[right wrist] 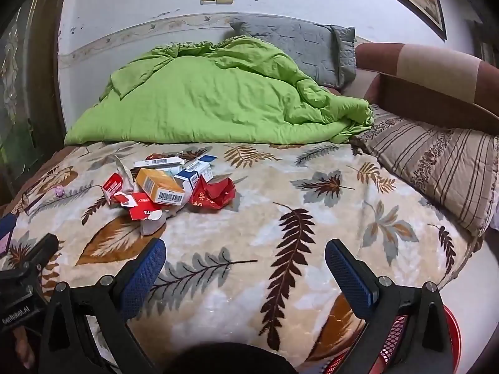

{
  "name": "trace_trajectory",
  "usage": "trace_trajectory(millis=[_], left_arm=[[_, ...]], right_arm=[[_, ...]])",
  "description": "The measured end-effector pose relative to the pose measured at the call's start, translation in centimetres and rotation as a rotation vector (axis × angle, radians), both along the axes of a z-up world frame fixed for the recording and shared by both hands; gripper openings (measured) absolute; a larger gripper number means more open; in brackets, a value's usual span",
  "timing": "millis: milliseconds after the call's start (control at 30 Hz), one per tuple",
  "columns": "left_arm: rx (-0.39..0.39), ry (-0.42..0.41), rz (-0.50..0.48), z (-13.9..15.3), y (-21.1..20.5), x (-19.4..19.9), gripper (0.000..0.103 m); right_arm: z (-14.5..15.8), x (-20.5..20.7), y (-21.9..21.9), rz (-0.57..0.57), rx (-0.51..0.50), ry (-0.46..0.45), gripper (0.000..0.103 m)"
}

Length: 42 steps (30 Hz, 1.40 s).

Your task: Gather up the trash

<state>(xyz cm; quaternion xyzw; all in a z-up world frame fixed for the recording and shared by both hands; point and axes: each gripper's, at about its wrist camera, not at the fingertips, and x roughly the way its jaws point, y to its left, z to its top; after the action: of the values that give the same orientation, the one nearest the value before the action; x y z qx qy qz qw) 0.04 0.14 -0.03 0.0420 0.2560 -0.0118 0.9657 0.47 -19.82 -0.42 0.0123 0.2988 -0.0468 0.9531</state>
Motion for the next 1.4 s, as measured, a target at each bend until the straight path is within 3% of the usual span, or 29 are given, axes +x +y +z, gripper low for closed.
trace_trajectory(millis=[1400], left_arm=[[-0.02,0.036,-0.011,-0.5,0.0,0.3,0.103]], right_arm=[[-0.3,0.3,0.5,0.011,-0.011,0.018,0.103]])
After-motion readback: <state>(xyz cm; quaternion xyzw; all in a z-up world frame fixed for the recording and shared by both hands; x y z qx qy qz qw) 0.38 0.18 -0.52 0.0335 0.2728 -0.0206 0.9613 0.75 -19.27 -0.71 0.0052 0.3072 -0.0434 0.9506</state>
